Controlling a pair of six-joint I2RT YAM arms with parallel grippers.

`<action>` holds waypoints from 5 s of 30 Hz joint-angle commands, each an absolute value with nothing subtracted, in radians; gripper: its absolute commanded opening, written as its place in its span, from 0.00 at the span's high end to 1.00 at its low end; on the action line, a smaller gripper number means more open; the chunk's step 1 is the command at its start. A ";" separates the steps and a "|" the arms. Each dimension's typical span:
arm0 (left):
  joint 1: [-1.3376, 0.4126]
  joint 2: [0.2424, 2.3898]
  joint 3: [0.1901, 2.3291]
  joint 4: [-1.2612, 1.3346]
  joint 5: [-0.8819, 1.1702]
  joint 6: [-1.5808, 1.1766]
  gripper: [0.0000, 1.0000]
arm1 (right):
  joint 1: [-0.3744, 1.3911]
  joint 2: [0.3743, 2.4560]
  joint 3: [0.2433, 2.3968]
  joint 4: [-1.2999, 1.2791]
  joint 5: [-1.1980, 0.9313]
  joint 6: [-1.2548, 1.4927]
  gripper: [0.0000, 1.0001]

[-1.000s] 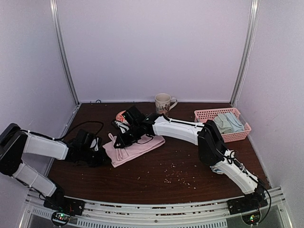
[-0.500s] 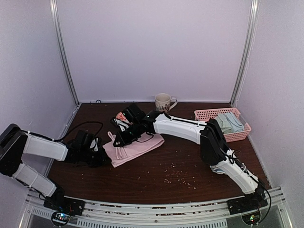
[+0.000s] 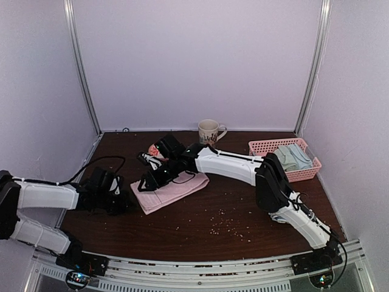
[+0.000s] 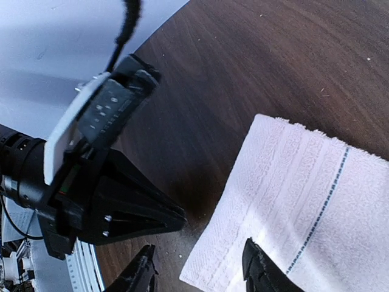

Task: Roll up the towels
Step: Fold the towel at the center of the board, then rotate the towel at the center of the board, then pick up the towel from the center of the board, then roll the towel at the center of the board.

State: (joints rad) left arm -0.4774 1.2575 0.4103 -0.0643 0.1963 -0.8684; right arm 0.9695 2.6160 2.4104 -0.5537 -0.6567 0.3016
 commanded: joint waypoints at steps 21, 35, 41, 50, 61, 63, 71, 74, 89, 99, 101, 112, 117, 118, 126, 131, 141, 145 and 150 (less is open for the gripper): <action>-0.476 1.645 0.662 0.063 0.436 -0.667 1.00 | 0.664 2.489 2.093 -0.579 -0.604 -0.078 0.75; -0.459 1.759 1.009 -0.290 0.257 -0.406 1.00 | 0.818 2.110 1.436 -0.645 -0.765 -0.111 0.79; -0.468 1.644 1.032 -0.242 0.425 -0.358 0.97 | 0.825 1.999 1.553 -0.691 -0.862 -0.140 0.65; -0.528 1.670 0.941 -0.186 0.429 -0.476 0.98 | 0.647 1.924 1.522 -0.709 -0.862 -0.206 0.64; -0.637 2.006 1.200 -0.137 0.396 -0.381 0.98 | 0.548 1.729 1.459 -0.773 -0.804 -0.332 0.65; -0.683 2.106 1.305 -0.118 0.413 -0.316 0.98 | 0.523 1.712 1.465 -0.783 -0.813 -0.347 0.65; -0.731 2.223 1.642 -0.211 0.331 -0.163 0.89 | 0.459 1.682 1.479 -0.809 -0.828 -0.376 0.65; -0.731 2.146 1.621 -0.250 0.291 -0.128 0.84 | 0.459 1.656 1.420 -0.765 -0.819 -0.357 0.65; -0.857 1.413 0.836 0.108 0.162 0.047 0.12 | 0.621 1.567 1.117 -0.669 -0.711 -0.718 0.39; -0.938 1.366 0.672 0.114 0.109 -0.055 0.45 | 0.876 1.714 1.073 -0.473 -0.488 -0.626 0.54; -0.959 1.354 0.624 0.182 0.071 -0.059 0.41 | 0.904 1.736 1.046 -0.413 -0.402 -0.616 0.53; -1.107 1.337 0.570 0.293 -0.128 0.018 0.39 | 0.934 1.827 0.960 -0.286 -0.212 -0.615 0.61; -1.195 1.378 0.562 0.335 -0.141 0.115 0.42 | 0.898 1.830 1.007 -0.399 -0.380 -0.647 0.85; -1.212 1.404 0.572 0.339 -0.142 0.135 0.42 | 0.885 1.840 1.031 -0.437 -0.432 -0.652 0.87; -1.285 1.583 0.670 0.366 -0.197 0.269 0.39 | 0.801 2.004 1.242 -0.775 -0.769 -0.728 0.96; -1.285 1.695 0.746 0.384 -0.243 0.331 0.38 | 0.780 2.072 1.309 -0.901 -0.836 -0.782 0.97; -1.281 1.829 0.853 0.309 -0.175 0.350 0.61 | 0.770 2.078 1.317 -0.914 -0.838 -0.788 0.97; -1.278 1.853 0.887 0.255 -0.138 0.337 0.80 | 0.766 2.086 1.323 -0.924 -0.842 -0.793 0.96; -1.268 1.868 0.913 0.209 -0.088 0.302 0.93 | 0.755 2.096 1.335 -0.944 -0.859 -0.803 0.96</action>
State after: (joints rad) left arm -1.2823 1.8496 0.8734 0.2527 -0.1524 0.3325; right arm 0.7658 2.0609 1.3224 -0.8944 -0.8593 -0.7837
